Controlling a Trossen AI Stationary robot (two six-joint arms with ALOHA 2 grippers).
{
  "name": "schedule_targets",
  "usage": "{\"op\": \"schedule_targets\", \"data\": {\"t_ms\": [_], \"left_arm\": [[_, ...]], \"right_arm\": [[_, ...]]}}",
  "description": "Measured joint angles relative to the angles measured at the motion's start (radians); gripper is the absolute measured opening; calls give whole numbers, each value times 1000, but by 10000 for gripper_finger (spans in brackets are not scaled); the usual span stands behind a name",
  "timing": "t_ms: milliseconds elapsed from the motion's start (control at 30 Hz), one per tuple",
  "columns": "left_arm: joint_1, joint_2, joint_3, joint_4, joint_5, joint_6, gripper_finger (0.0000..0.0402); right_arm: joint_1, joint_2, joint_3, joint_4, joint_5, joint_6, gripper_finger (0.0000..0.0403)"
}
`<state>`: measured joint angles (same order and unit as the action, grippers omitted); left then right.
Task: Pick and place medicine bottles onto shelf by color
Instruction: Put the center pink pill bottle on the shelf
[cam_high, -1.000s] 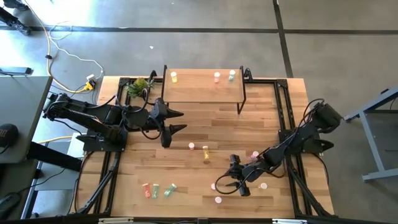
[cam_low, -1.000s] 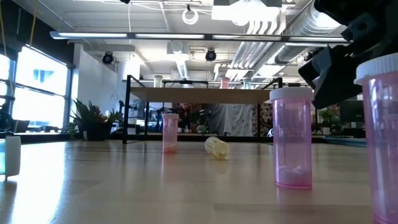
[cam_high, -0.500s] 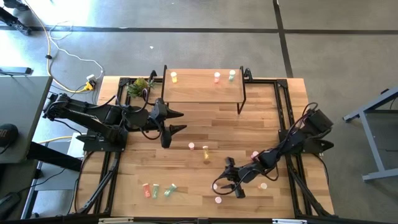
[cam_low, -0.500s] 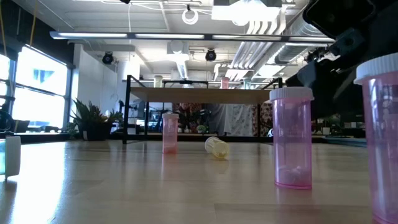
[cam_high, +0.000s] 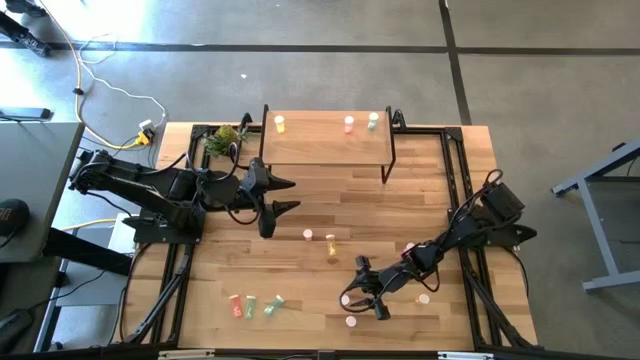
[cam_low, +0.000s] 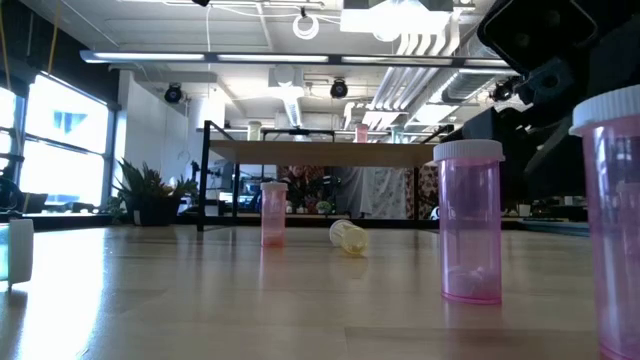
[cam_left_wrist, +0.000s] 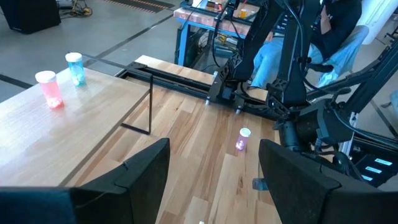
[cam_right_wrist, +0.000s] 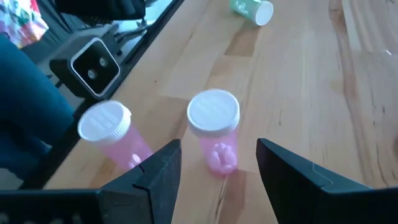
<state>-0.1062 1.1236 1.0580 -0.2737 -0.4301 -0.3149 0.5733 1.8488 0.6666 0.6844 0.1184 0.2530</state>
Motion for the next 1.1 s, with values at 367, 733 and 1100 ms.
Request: {"op": "schedule_targets", "data": {"t_ms": [367, 733, 1100], "left_arm": [[0, 0, 0, 0, 0, 0, 239], [0, 0, 0, -7, 0, 1, 239], [0, 0, 0, -23, 1, 1, 239]], "right_arm": [[-24, 57, 2, 101, -45, -27, 199], [-25, 90, 73, 11, -65, -45, 199], [-25, 90, 73, 0, -59, -32, 165]]}}
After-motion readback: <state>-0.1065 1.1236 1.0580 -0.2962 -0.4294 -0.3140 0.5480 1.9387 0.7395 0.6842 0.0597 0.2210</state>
